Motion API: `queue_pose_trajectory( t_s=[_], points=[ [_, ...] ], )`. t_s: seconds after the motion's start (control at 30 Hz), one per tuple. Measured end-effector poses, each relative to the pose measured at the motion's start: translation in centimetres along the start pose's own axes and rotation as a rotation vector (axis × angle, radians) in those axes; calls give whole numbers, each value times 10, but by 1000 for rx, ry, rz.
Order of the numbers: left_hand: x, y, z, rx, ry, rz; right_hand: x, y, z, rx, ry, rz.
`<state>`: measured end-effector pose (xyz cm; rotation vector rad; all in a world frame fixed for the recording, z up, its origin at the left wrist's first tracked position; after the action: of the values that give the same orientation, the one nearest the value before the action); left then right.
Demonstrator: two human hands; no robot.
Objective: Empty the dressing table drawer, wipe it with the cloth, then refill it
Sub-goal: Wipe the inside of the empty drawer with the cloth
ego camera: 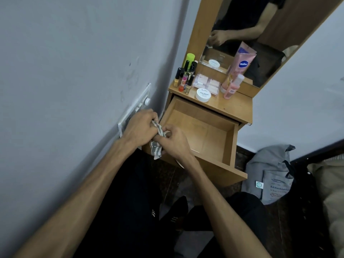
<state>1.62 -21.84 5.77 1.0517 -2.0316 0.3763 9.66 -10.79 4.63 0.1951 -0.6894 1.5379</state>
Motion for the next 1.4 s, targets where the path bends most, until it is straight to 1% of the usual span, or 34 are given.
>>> queue_pose_trajectory(
  t_s=[0.1, 0.17, 0.2, 0.27, 0.33, 0.4, 0.53, 0.7, 0.93, 1.03, 1.13, 1.27, 1.4],
  points=[
    [14, -32, -2, 98, -32, -306, 14, 7, 19, 163, -214, -16],
    [8, -58, -6, 164, -123, -480, 21, 12, 37, 268, -367, -10],
    [-2, -69, -8, 214, -189, -535, 23, 14, 45, 313, -434, 19],
    [-30, -87, -11, 355, -349, -589, 17, 18, 56, 399, -577, 120],
    [-60, -96, -12, 502, -544, -611, 6, 17, 60, 446, -743, 233],
    [-79, -100, -11, 572, -683, -676, -7, 15, 61, 477, -883, 307],
    [-97, -100, -2, 659, -808, -791, -22, 12, 64, 513, -1056, 354],
    [-113, -96, -11, 598, -856, -789, -24, 6, 60, 477, -1127, 398],
    [-142, -97, -43, 549, -851, -660, -1, -10, 35, 386, -1225, 399],
    [-154, -95, -63, 488, -794, -608, 18, -23, 14, 333, -1252, 393],
    [-164, -93, -80, 414, -682, -556, 43, -36, -12, 248, -1255, 383],
    [-180, -86, -98, 304, -554, -438, 73, -54, -40, 179, -1171, 324],
    [-194, -81, -118, 239, -520, -325, 95, -70, -65, 134, -1123, 264]
  ],
)
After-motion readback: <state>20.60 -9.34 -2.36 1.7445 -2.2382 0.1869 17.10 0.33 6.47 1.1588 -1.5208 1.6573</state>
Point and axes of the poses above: each hand's wrist, its own y-axis towards the middle knuckle, its own x-axis out of the back of the hand, z = x × y, the point moved 6 cm from there along y, towards the middle knuckle, and after that the axes turned 13 degrees about z, right-handed, at the moved point
